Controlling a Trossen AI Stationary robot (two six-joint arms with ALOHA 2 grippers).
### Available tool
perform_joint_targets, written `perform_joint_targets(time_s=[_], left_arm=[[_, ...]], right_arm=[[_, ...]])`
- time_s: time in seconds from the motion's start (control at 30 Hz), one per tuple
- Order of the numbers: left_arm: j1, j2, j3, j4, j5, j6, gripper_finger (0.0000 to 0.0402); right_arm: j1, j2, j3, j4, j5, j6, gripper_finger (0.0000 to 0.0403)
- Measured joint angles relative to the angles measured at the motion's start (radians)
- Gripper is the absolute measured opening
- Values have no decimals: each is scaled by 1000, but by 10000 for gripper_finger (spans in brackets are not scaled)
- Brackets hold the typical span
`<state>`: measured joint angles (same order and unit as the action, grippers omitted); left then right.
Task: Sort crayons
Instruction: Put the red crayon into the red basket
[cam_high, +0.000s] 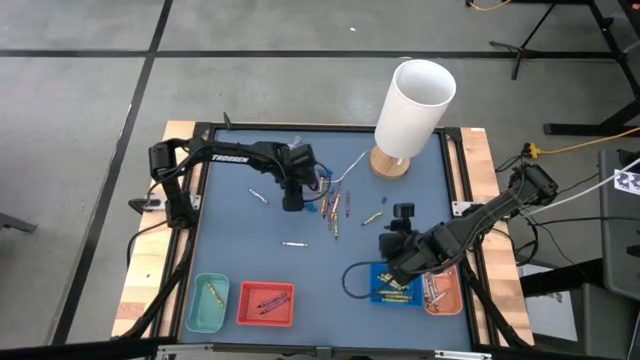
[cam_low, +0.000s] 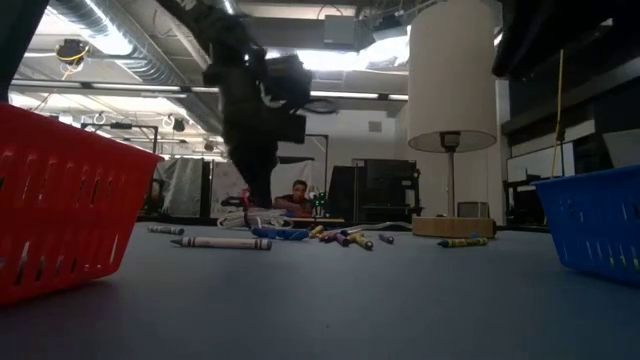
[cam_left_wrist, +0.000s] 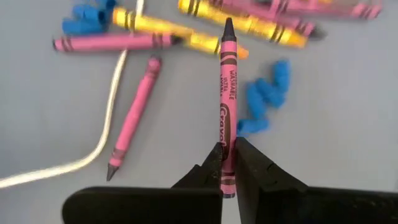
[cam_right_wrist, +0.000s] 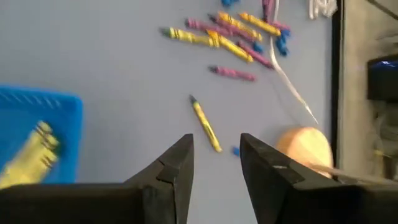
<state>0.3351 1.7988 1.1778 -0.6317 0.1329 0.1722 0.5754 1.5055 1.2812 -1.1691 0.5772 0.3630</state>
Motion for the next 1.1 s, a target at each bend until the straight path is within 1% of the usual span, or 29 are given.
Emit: perform_joint_targets(time_s=[0.07,0.17,0.27,0.33,0.5,0.6,0.7,0.77,0.93,1.0,1.1], left_arm=[[-19,-5,35,-42,2,-29,1],[-58,-10,94,-125,13,-95,1],[-116,-14,149,-234,53,-172,1],[-167,-25,171,-255,86,-239,1],[-334,-50,175,-281,151,-411,0],[-450,-59,174,-284,150,-503,0],[-563,-61,174,-283,147,-598,0],[-633,-61,174,-278,126,-671,1],[-785,-61,175,-276,26,-845,6],[-837,-61,175,-276,-12,-894,7],[-909,-61,174,-276,-90,-928,8]], right_arm=[[0,0,0,-52,16,-3,128],[0,-13,0,-131,66,35,128],[-1,-32,0,-131,94,56,128],[0,-44,0,-126,96,56,128],[0,-65,0,-131,124,57,128],[0,-66,0,-133,164,58,128],[0,-66,0,-109,175,59,128],[0,-66,0,-81,188,60,128],[-3,-65,0,31,269,113,128],[-16,-65,0,85,278,133,128],[-51,-65,0,150,268,199,128]])
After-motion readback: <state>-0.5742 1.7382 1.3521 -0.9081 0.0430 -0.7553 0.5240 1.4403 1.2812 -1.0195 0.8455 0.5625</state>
